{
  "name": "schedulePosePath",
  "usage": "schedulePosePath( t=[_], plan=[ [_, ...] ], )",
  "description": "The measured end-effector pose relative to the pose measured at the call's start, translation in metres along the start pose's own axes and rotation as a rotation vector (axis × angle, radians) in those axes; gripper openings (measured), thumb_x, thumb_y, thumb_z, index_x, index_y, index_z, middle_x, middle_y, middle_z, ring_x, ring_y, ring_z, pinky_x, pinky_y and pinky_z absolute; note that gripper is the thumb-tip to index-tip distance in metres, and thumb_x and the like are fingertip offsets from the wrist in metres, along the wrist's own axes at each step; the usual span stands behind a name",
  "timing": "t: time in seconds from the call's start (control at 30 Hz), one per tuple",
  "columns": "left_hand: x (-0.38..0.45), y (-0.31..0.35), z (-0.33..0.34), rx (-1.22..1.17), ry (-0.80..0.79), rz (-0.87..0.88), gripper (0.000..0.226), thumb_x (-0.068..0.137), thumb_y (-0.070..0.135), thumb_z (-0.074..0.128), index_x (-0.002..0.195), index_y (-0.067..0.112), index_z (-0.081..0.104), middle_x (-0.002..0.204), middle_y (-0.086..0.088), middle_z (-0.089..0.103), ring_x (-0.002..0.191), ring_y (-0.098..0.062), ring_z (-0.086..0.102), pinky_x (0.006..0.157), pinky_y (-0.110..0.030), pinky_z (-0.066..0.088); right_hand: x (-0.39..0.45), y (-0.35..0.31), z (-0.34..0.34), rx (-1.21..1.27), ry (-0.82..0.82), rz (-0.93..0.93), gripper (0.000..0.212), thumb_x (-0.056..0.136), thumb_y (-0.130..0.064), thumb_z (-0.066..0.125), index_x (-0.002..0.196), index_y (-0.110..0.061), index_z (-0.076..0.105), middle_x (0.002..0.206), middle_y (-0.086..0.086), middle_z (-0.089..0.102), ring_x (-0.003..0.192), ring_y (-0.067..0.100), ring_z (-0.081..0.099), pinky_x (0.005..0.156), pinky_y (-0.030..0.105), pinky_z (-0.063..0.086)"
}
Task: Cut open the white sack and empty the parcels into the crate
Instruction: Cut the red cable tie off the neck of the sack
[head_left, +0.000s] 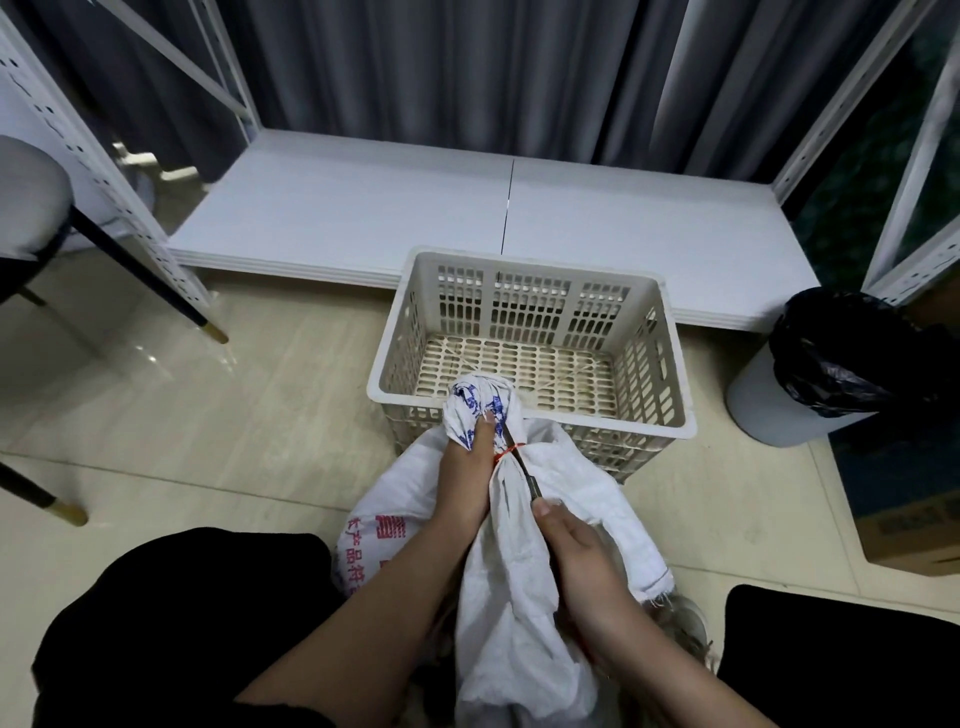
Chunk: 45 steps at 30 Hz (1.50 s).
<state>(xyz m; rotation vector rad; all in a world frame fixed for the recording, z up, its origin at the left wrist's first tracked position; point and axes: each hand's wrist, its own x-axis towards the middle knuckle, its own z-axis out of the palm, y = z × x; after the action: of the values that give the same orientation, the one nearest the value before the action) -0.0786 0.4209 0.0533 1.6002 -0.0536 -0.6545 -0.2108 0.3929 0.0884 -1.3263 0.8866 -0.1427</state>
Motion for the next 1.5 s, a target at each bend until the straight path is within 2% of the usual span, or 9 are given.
schedulePosePath(
  t=[0.17, 0.4, 0.47, 0.57, 0.77, 0.87, 1.07, 1.23, 1.5],
  plan=[
    [0.007, 0.003, -0.002, 0.085, 0.002, 0.013, 0.035, 0.100, 0.030, 0.043, 0.125, 0.011, 0.059, 0.115, -0.003, 0.067, 0.106, -0.018, 0.062, 0.095, -0.029, 0.045, -0.003, 0.000, 0.003, 0.119, -0.018, 0.023, 0.066, 0.078, -0.053, 0.058, 0.092, 0.011, 0.056, 0.085, 0.042, 0.046, 0.074, 0.022, 0.047, 0.069, 0.031, 0.041],
    [0.008, 0.002, -0.003, 0.154, 0.004, 0.019, 0.038, 0.099, 0.032, 0.044, 0.130, 0.015, 0.057, 0.120, -0.003, 0.067, 0.111, -0.020, 0.060, 0.099, -0.032, 0.045, 0.000, -0.001, -0.008, 0.162, -0.046, 0.178, 0.042, 0.100, -0.032, 0.042, 0.061, -0.017, 0.035, 0.041, -0.005, 0.027, 0.030, 0.007, 0.019, 0.033, 0.010, 0.014],
    [0.007, 0.000, -0.001, 0.156, -0.003, 0.027, 0.036, 0.100, 0.033, 0.043, 0.127, 0.014, 0.057, 0.115, 0.000, 0.067, 0.105, -0.017, 0.061, 0.095, -0.029, 0.045, 0.004, 0.001, -0.009, 0.145, -0.051, 0.171, 0.047, 0.099, -0.035, 0.044, 0.070, 0.002, 0.048, 0.049, 0.014, 0.044, 0.041, 0.016, 0.036, 0.041, 0.015, 0.023],
    [0.004, -0.003, 0.001, 0.154, 0.004, 0.013, 0.033, 0.100, 0.033, 0.042, 0.122, 0.014, 0.059, 0.103, 0.000, 0.067, 0.093, -0.015, 0.058, 0.084, -0.026, 0.044, 0.005, -0.006, -0.004, 0.077, -0.030, 0.112, 0.057, 0.097, -0.042, 0.046, 0.111, 0.013, 0.047, 0.111, 0.042, 0.052, 0.081, 0.051, 0.058, 0.062, 0.031, 0.034],
    [0.007, -0.007, 0.003, 0.150, -0.002, -0.009, 0.036, 0.101, 0.035, 0.040, 0.127, 0.016, 0.056, 0.102, 0.005, 0.062, 0.099, -0.016, 0.059, 0.084, -0.024, 0.040, 0.004, -0.018, -0.001, 0.078, -0.118, 0.126, 0.039, 0.100, -0.036, 0.041, 0.093, -0.011, 0.071, 0.082, 0.004, 0.075, 0.074, 0.018, 0.070, 0.069, 0.027, 0.053],
    [0.013, -0.006, -0.001, 0.161, -0.001, -0.050, 0.034, 0.101, 0.032, 0.040, 0.126, 0.016, 0.057, 0.108, 0.001, 0.064, 0.106, -0.019, 0.060, 0.085, -0.023, 0.040, -0.002, -0.018, 0.001, 0.122, -0.074, 0.184, 0.041, 0.098, -0.041, 0.044, 0.070, -0.010, 0.050, 0.046, -0.002, 0.040, 0.034, 0.013, 0.032, 0.036, 0.018, 0.022],
    [0.009, 0.001, 0.000, 0.181, -0.030, 0.004, 0.030, 0.101, 0.028, 0.040, 0.121, 0.016, 0.058, 0.101, 0.005, 0.061, 0.094, -0.011, 0.056, 0.082, -0.021, 0.037, -0.017, -0.023, 0.005, 0.152, -0.122, 0.200, 0.043, 0.097, -0.039, 0.045, 0.059, -0.021, 0.037, 0.043, -0.007, 0.029, 0.033, 0.007, 0.017, 0.035, 0.014, 0.011],
    [0.105, -0.124, -0.029, -0.015, 0.115, -0.170, 0.030, 0.095, 0.049, 0.049, 0.104, 0.026, 0.066, 0.100, 0.003, 0.072, 0.090, -0.014, 0.069, 0.066, -0.018, 0.053, -0.014, -0.100, -0.076, 0.345, 0.195, -0.195, 0.035, 0.098, -0.039, 0.038, 0.068, -0.022, 0.043, 0.043, -0.010, 0.031, 0.031, 0.000, 0.024, 0.029, 0.013, 0.020],
    [0.015, -0.014, -0.009, 0.016, 0.014, 0.004, 0.054, 0.093, 0.048, 0.050, 0.133, 0.014, 0.054, 0.127, -0.005, 0.063, 0.119, -0.021, 0.057, 0.109, -0.042, 0.039, 0.034, -0.076, -0.049, 0.103, 0.071, -0.169, 0.038, 0.101, -0.038, 0.037, 0.068, -0.019, 0.041, 0.042, -0.007, 0.026, 0.029, 0.004, 0.019, 0.031, 0.010, 0.015]
  ],
)
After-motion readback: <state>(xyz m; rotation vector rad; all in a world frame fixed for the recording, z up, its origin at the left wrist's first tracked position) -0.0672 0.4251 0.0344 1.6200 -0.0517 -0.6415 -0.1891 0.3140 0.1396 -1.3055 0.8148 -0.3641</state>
